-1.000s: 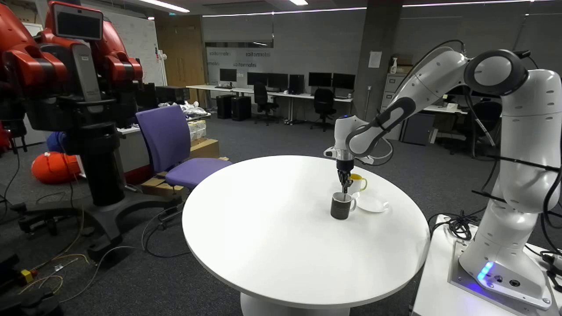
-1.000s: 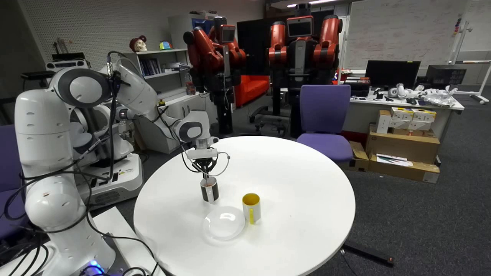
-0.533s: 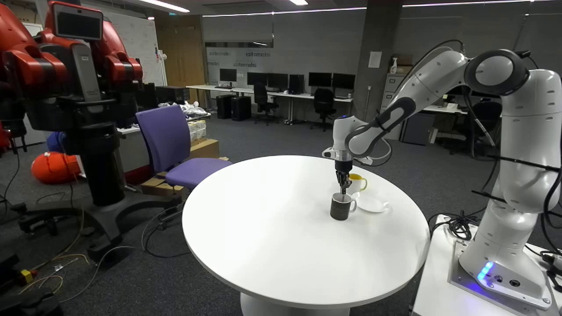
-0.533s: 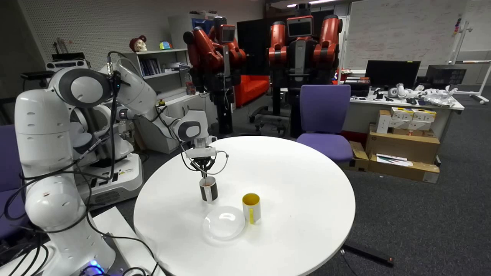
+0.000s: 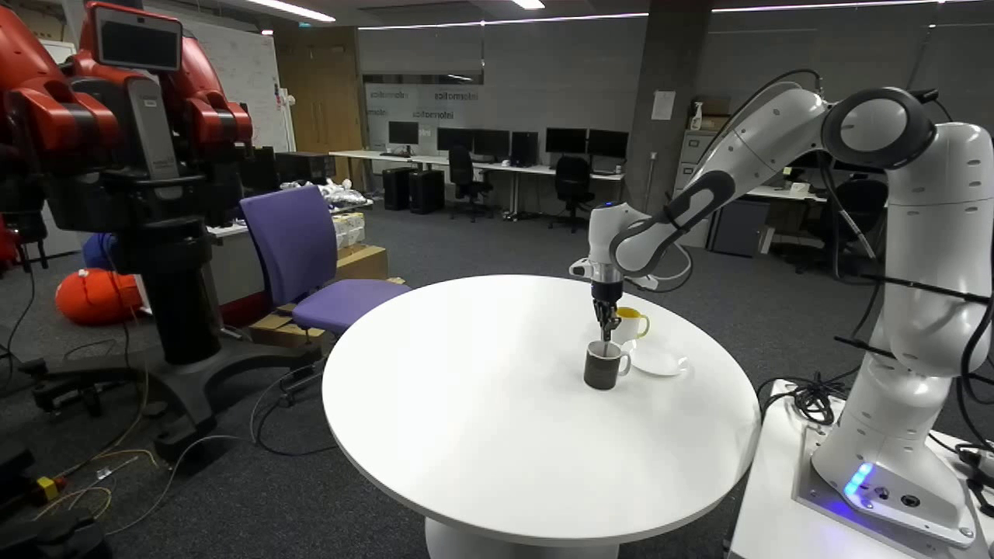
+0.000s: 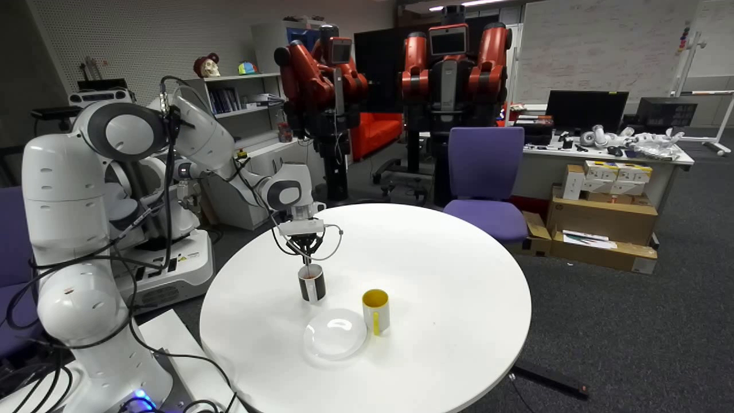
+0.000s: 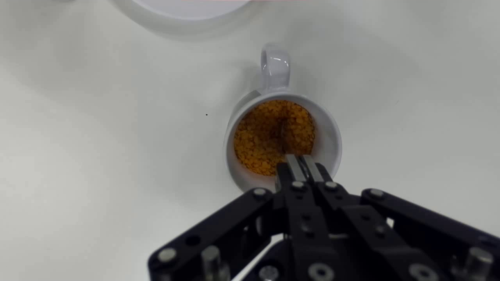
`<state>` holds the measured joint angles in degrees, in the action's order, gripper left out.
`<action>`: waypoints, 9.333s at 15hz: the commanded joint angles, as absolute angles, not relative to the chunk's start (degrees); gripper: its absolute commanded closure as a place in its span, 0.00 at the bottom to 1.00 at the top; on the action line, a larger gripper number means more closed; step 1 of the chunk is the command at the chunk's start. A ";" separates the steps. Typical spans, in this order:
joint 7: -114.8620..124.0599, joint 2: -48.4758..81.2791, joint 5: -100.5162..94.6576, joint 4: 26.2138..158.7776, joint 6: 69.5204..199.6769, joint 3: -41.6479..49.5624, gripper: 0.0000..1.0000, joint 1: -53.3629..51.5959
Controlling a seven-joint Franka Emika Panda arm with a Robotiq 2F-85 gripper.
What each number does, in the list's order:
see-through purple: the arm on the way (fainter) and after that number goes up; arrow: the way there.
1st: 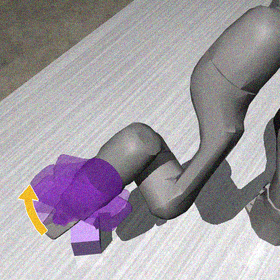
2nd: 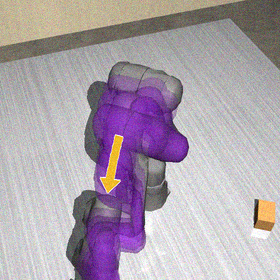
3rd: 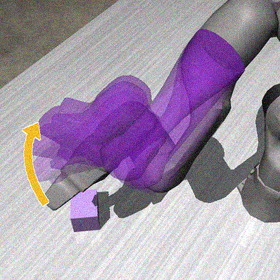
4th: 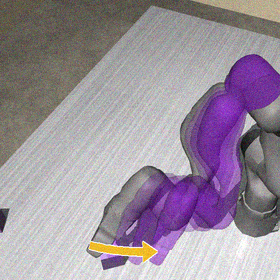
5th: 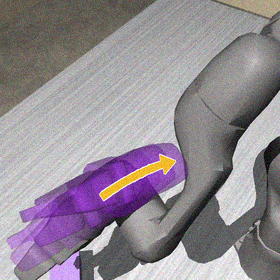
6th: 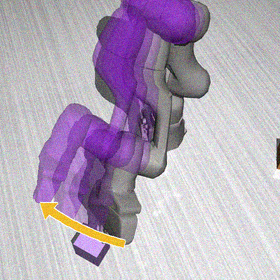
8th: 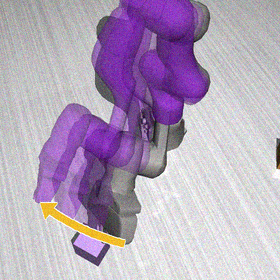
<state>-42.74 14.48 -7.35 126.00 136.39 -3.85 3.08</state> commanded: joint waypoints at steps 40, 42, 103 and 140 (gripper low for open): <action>-46.33 -1.05 -9.92 124.88 121.83 -2.75 0.99 1.16; -46.43 -1.83 -11.36 125.07 121.62 -2.73 0.99 1.02; -77.49 30.52 39.19 107.55 108.92 11.78 0.99 31.39; -75.54 44.47 39.96 94.24 97.64 7.45 0.64 42.01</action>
<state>-76.26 42.68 39.52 97.71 100.94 8.35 40.67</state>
